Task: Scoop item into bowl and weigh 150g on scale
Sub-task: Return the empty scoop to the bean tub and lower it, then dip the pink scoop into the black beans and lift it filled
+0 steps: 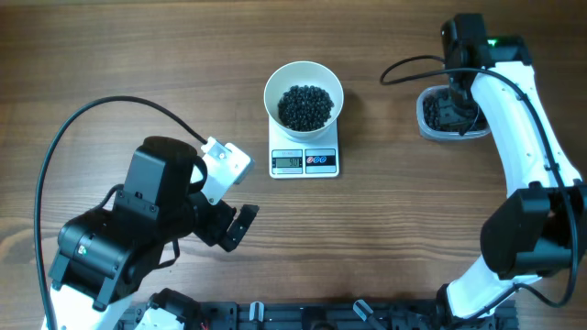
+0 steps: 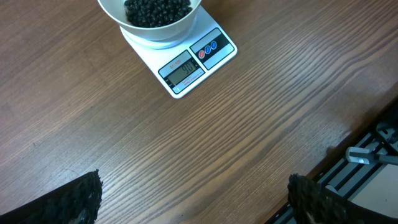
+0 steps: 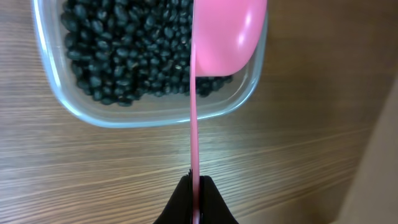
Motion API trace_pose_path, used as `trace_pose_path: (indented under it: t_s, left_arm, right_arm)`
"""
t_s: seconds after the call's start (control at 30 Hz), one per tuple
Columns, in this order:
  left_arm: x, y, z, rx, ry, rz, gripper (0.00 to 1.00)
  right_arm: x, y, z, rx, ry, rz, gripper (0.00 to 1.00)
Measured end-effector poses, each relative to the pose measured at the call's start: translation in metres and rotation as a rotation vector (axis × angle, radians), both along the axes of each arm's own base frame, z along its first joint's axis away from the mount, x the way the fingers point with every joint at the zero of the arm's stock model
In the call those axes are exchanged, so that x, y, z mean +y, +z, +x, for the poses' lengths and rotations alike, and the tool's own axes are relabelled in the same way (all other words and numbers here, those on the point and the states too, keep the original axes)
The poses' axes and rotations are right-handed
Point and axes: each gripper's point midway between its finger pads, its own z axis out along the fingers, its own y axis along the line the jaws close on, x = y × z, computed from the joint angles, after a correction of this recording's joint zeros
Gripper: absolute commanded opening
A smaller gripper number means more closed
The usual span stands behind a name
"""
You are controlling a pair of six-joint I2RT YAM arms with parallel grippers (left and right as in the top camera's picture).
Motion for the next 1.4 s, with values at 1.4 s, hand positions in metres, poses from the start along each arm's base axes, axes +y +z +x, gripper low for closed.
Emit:
trace_pose_path:
  t_s: [1.4]
  left_arm:
    - [0.0, 0.0, 0.0, 0.0, 0.0, 0.0, 1.0]
  right_arm:
    - [0.017, -0.051, 0.002, 0.159, 0.183, 0.186, 0.04]
